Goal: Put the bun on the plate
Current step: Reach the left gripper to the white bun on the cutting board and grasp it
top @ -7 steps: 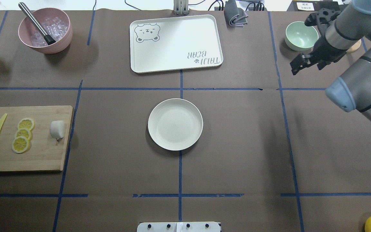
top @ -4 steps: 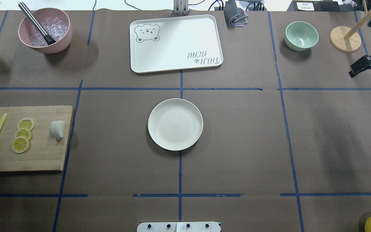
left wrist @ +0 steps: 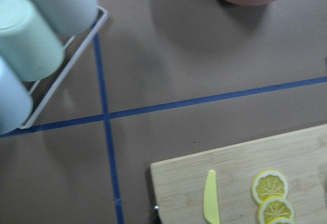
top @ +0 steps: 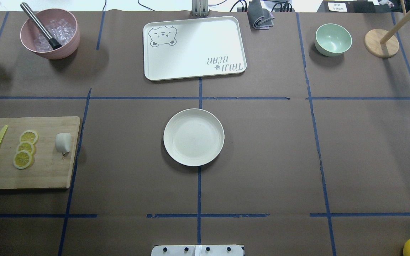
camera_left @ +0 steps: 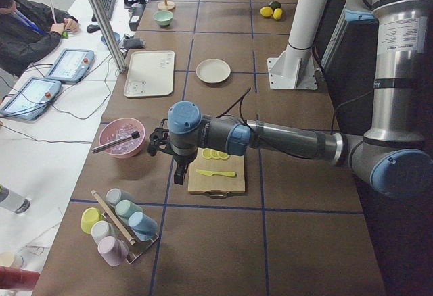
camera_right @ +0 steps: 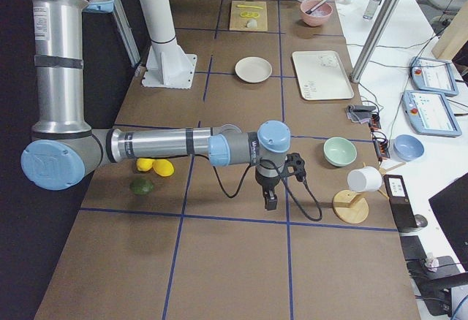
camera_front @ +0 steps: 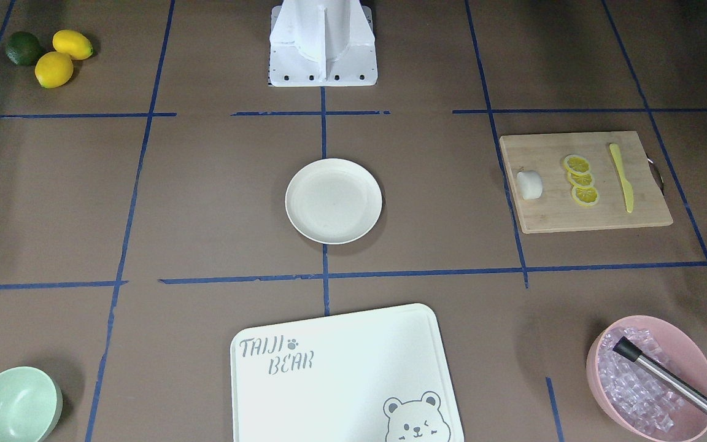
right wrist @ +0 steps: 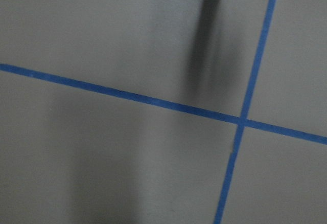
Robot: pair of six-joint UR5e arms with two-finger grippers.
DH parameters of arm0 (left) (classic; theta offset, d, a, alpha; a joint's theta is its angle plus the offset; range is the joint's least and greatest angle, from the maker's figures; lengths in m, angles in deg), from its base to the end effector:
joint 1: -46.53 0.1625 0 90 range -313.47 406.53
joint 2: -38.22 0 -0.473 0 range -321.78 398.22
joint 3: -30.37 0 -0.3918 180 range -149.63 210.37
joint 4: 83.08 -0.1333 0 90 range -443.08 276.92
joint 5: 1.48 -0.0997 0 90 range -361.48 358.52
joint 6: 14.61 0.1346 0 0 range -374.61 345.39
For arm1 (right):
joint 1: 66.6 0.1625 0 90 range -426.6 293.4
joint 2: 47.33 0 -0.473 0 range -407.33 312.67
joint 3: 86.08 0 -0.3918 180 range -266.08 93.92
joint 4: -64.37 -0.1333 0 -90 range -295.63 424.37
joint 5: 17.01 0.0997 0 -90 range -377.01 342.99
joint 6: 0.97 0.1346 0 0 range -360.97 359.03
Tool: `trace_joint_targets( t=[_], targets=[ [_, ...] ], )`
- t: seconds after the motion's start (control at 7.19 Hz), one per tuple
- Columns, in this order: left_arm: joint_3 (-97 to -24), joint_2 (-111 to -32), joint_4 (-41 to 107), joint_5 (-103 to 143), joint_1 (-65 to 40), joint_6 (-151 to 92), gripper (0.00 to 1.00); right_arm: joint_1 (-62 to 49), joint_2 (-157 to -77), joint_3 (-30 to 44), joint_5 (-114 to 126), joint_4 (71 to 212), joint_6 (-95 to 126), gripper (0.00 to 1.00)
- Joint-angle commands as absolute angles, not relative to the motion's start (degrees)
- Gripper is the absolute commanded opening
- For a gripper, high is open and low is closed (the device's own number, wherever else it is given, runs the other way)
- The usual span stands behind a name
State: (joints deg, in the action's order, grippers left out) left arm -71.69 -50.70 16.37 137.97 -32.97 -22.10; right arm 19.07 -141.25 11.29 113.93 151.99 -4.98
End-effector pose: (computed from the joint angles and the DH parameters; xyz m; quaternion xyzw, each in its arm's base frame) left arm 0.0606 -0.4970 0.6080 0.0947 0.4318 0.0976 0.8917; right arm 0.0096 -0.4703 0.7018 0.0467 -0.3494 -0.0858 0.9319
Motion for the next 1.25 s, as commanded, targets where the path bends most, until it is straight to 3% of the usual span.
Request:
trace_joint_targets(
  t=[0.0,0.28,0.7,1.11],
  targets=[
    [-73.33,-54.05,17.38,137.56,-27.06,-36.22,1.00,21.46,-144.54,12.70,113.68,152.00,-5.46,1.00],
    [-77.28,-56.34,17.38,128.76,-16.37,-52.40,1.00,21.46,-144.54,12.80,113.86,152.00,-5.45,1.00],
    [-76.78,-60.92,17.55,120.71,-2.38,-66.08,1.00,21.46,-144.45,12.71,113.86,152.00,-5.37,1.00],
    [-74.58,-60.75,17.38,119.28,0.20,-66.02,1.00,21.46,-144.28,12.71,113.86,152.00,-5.37,1.00]
  ],
)
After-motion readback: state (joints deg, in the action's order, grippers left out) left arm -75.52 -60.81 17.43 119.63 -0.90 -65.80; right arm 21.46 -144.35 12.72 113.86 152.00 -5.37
